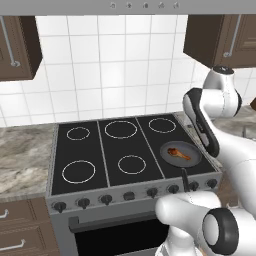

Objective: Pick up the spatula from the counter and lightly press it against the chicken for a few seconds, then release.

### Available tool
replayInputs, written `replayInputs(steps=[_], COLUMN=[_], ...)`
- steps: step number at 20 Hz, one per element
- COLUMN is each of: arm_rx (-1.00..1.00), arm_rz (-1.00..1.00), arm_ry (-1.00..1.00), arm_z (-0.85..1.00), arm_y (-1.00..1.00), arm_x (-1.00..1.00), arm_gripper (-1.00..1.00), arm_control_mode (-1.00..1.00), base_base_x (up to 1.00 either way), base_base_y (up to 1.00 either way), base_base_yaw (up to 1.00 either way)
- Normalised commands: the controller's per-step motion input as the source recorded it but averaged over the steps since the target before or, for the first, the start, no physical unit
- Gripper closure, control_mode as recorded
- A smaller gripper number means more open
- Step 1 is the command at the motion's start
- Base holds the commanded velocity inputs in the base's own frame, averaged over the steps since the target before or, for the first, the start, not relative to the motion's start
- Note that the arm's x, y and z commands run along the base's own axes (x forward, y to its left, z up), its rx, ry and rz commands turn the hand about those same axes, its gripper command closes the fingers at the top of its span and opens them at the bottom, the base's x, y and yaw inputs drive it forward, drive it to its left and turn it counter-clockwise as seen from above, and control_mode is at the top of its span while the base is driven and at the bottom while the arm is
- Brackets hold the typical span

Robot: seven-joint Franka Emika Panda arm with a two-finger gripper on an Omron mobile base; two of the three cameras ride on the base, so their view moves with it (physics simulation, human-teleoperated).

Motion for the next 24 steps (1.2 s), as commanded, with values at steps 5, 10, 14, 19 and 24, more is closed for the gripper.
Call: replayInputs(steps=[5, 10, 14, 19, 24], arm_rx=[-0.07, -0.07, -0.07, -0.04, 0.00], arm_rz=[0.00, 0.00, 0.00, 0.00, 0.00], arm_ry=[0.04, 0.06, 0.08, 0.13, 0.13], arm_z=[-0.08, -0.21, -0.30, -0.15, -0.01], arm_y=[-0.80, -0.78, -0.70, -0.70, -0.74], arm_x=[0.00, 0.00, 0.00, 0.00, 0.07], arm_gripper=[-1.00, -1.00, -1.00, -1.00, -1.00], arm_control_mode=[-1.00, -1.00, -1.00, -1.00, -1.00], base_base_x=[0.00, 0.00, 0.00, 0.00, 0.00], base_base_y=[0.00, 0.00, 0.00, 0.00, 0.00], base_base_yaw=[0.00, 0.00, 0.00, 0.00, 0.00])
